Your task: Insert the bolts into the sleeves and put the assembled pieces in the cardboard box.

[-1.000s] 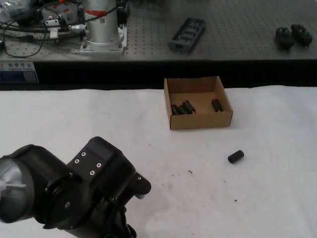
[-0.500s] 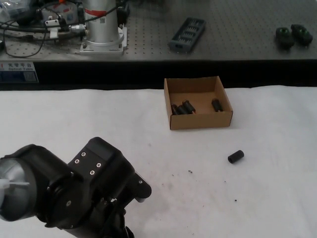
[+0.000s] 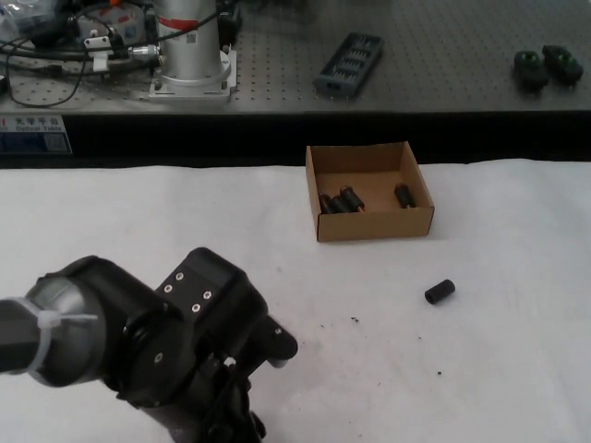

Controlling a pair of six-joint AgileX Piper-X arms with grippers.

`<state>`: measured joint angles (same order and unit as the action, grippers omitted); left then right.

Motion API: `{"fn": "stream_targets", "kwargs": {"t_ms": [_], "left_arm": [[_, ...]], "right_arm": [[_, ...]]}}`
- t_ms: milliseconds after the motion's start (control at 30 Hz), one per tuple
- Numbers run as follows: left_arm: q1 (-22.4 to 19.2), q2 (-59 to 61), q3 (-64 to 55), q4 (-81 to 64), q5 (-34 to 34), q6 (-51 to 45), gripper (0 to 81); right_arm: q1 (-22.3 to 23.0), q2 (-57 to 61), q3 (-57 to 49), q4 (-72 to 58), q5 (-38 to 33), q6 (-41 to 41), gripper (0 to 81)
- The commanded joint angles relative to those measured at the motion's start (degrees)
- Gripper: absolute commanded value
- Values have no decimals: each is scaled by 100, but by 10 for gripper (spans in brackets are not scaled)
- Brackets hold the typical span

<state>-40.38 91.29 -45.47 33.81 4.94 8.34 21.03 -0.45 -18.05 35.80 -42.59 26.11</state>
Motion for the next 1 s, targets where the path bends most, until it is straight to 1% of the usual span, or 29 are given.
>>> {"fn": "stream_targets", "kwargs": {"t_ms": [0,67,233,733,833,900,967], "left_arm": [[17,11,-195,106,97,161,221],[17,11,-228,261,97,317,194],[17,116,-343,741,-58,538,195],[17,438,-395,644,-86,512,195],[17,438,-390,646,-221,512,188],[17,438,-390,659,-227,512,137],[17,438,-390,659,-227,512,29]], "right_arm": [[-23,45,-5,-20,-87,-42,286],[-23,45,-5,-20,-87,-42,286],[-23,45,-5,-20,-87,-42,286],[-23,45,-5,-20,-211,-42,286],[-23,45,-5,-20,-211,-42,286],[-23,45,-5,-20,-211,-42,286],[-23,45,-5,-20,-211,-42,286]]}}
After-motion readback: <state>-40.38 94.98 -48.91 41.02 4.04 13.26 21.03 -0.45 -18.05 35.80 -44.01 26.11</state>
